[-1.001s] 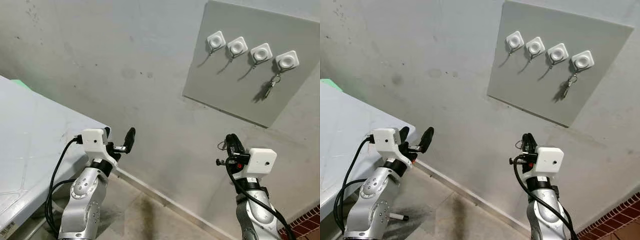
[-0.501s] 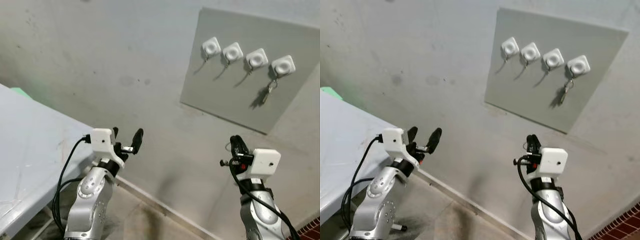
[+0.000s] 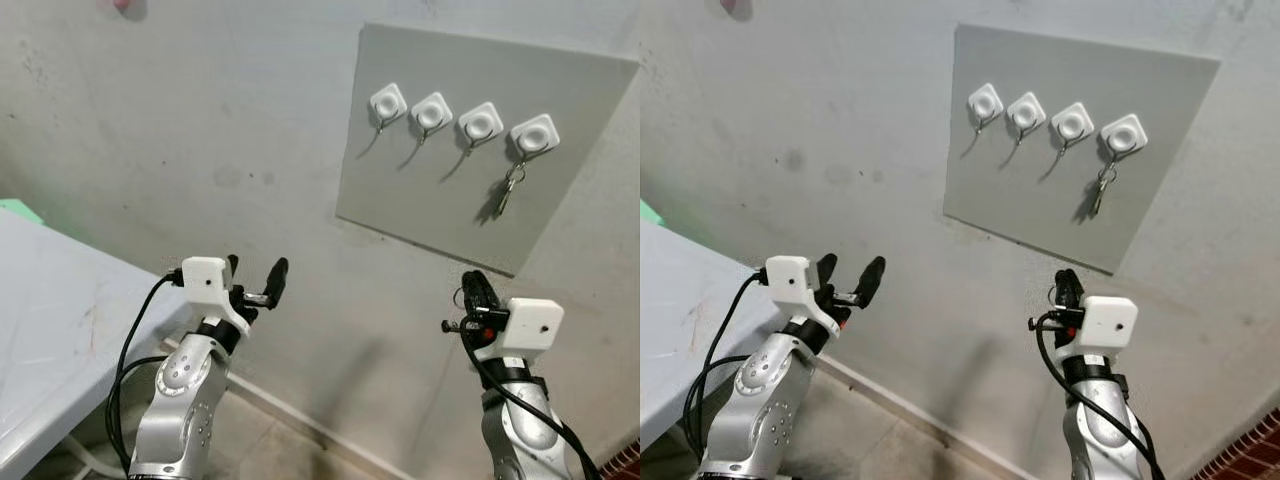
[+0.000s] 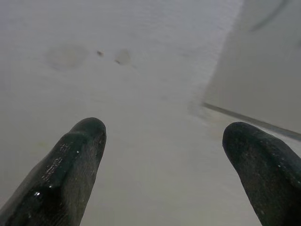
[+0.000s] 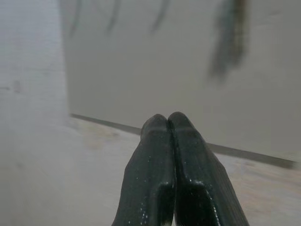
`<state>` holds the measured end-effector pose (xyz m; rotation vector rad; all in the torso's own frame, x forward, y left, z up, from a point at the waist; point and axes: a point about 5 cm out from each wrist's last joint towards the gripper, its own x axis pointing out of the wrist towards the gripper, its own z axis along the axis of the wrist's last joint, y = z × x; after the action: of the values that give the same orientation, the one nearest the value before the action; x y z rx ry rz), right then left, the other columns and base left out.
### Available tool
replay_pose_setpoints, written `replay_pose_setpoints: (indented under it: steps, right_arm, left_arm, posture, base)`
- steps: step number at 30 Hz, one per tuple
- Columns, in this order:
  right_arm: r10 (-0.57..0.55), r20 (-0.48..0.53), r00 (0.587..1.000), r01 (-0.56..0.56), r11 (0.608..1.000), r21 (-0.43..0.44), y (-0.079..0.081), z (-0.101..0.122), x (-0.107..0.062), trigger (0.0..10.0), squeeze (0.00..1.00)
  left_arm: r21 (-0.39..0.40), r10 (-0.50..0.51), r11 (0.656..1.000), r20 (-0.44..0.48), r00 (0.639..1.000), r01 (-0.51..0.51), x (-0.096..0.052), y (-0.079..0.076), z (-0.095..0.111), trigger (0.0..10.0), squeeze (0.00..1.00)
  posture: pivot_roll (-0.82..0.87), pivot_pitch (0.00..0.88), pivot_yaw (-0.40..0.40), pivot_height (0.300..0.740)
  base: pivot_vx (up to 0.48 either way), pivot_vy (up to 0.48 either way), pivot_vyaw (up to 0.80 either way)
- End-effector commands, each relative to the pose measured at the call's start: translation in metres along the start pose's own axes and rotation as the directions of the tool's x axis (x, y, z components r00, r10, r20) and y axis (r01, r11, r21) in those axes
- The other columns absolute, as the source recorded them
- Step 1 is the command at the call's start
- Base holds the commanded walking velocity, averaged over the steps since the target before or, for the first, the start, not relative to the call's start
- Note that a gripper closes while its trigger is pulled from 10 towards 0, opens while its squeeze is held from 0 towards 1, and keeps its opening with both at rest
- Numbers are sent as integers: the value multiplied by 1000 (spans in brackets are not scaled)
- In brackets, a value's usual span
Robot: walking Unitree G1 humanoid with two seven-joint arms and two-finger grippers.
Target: Hang keys on a hook
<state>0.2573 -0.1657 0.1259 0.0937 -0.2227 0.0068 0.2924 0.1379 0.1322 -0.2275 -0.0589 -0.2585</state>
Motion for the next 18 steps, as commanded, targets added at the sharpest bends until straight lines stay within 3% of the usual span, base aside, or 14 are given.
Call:
replay_pose_setpoints:
  steps: [1, 15, 18]
  right_arm:
    - [19, 29, 999, -19, 1000, -9, 2, 7, 4, 10000, 0]
    - [22, 25, 999, -22, 1000, -8, 3, 6, 3, 10000, 0]
    - [26, 24, 999, -25, 1000, -12, 4, 6, 3, 10000, 0]
  left_arm:
    - [1, 1, 1000, 2, 1000, -1, 0, 1, 2, 10000, 0]
    - [1, 2, 1000, 2, 1000, -2, 0, 1, 2, 10000, 0]
    - [24, 20, 999, 3, 1000, -20, 0, 0, 1, 10000, 0]
  posture:
    - [15, 0, -50, 740]
    - [15, 0, -50, 740]
    - [15, 0, -49, 740]
  base:
    - [307, 0, 0]
    - [307, 0, 0]
    - [0, 0, 0]
